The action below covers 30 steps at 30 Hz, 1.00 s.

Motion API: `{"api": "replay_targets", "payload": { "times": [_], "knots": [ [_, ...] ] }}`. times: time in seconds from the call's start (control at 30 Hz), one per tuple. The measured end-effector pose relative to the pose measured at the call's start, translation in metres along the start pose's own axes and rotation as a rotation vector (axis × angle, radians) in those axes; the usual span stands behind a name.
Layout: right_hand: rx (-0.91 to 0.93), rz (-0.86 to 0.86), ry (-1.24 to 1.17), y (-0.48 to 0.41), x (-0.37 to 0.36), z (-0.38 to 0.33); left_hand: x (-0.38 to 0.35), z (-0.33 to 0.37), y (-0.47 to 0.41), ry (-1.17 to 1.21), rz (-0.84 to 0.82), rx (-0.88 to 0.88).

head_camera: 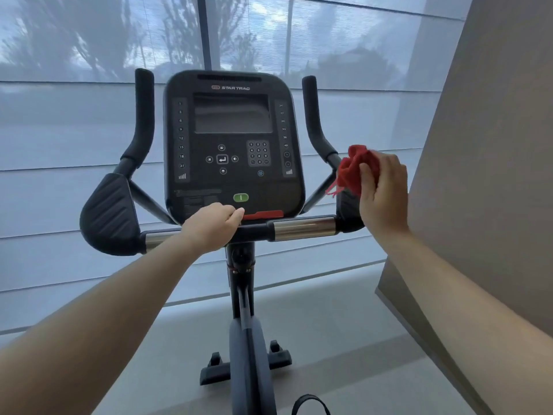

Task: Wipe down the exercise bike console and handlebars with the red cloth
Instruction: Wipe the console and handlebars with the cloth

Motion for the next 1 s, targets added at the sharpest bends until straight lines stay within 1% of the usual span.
{"api": "replay_targets", "payload": {
  "times": [0.03,0.07,0.1,0.13,0.17,0.2,0.23,0.3,0.37,0.43,0.5,0.6,0.67,0.73,0.87,0.93,1.0],
  "knots": [
    [0.03,0.012,-0.004,-0.002,0.0,-0.003,-0.002,0.01,-0.004,0.032,0.004,-0.043],
    [0.092,-0.028,-0.015,0.0,-0.003,-0.006,-0.005,0.021,-0.007,0.04,0.001,-0.086],
    [0.17,-0.123,-0.018,0.008,-0.011,-0.007,-0.01,0.031,-0.011,0.046,-0.001,-0.119],
    [0.244,-0.256,0.02,0.021,-0.022,-0.006,-0.015,0.039,-0.014,0.058,-0.002,-0.138],
    [0.301,-0.393,0.104,0.037,-0.032,-0.002,-0.021,0.044,-0.016,0.079,-0.006,-0.14],
    [0.325,-0.498,0.196,0.051,-0.039,0.004,-0.027,0.047,-0.019,0.098,-0.009,-0.132],
    [0.317,-0.548,0.251,0.061,-0.043,0.009,-0.033,0.048,-0.021,0.104,-0.008,-0.123],
    [0.269,-0.541,0.26,0.062,-0.044,0.011,-0.046,0.049,-0.023,0.033,0.01,-0.113],
    [0.261,-0.502,0.272,0.053,-0.047,0.004,-0.054,0.05,-0.023,-0.144,0.081,-0.141],
    [0.283,-0.465,0.284,0.049,-0.051,-0.004,-0.057,0.051,-0.023,-0.243,0.157,-0.151],
    [0.297,-0.408,0.295,0.053,-0.053,-0.008,-0.058,0.049,-0.024,-0.269,0.183,-0.137],
    [0.261,-0.309,0.278,0.063,-0.056,-0.009,-0.059,0.047,-0.024,-0.29,0.203,-0.153],
    [0.244,-0.276,0.291,0.066,-0.059,-0.013,-0.059,0.047,-0.024,-0.271,0.21,-0.151],
    [0.265,-0.278,0.302,0.065,-0.059,-0.015,-0.059,0.048,-0.025,-0.255,0.195,-0.165],
    [0.368,-0.347,0.305,0.058,-0.051,-0.003,-0.052,0.041,-0.021,-0.206,0.123,-0.239],
    [0.336,-0.341,0.3,0.057,-0.052,-0.001,-0.043,0.03,-0.016,-0.243,0.141,-0.249],
    [0.258,-0.296,0.268,0.058,-0.057,-0.01,-0.036,0.024,-0.01,-0.328,0.192,-0.249]
  ]
}}
Point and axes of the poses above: each hand's wrist, its own y-axis away from the middle knuckle, its own x-axis out of the back of the hand, z = x × y, the point moved 4 cm from there along -y, towards the middle knuckle, and after that the axes turned 14 degrees about y, right-handed, at the moved point
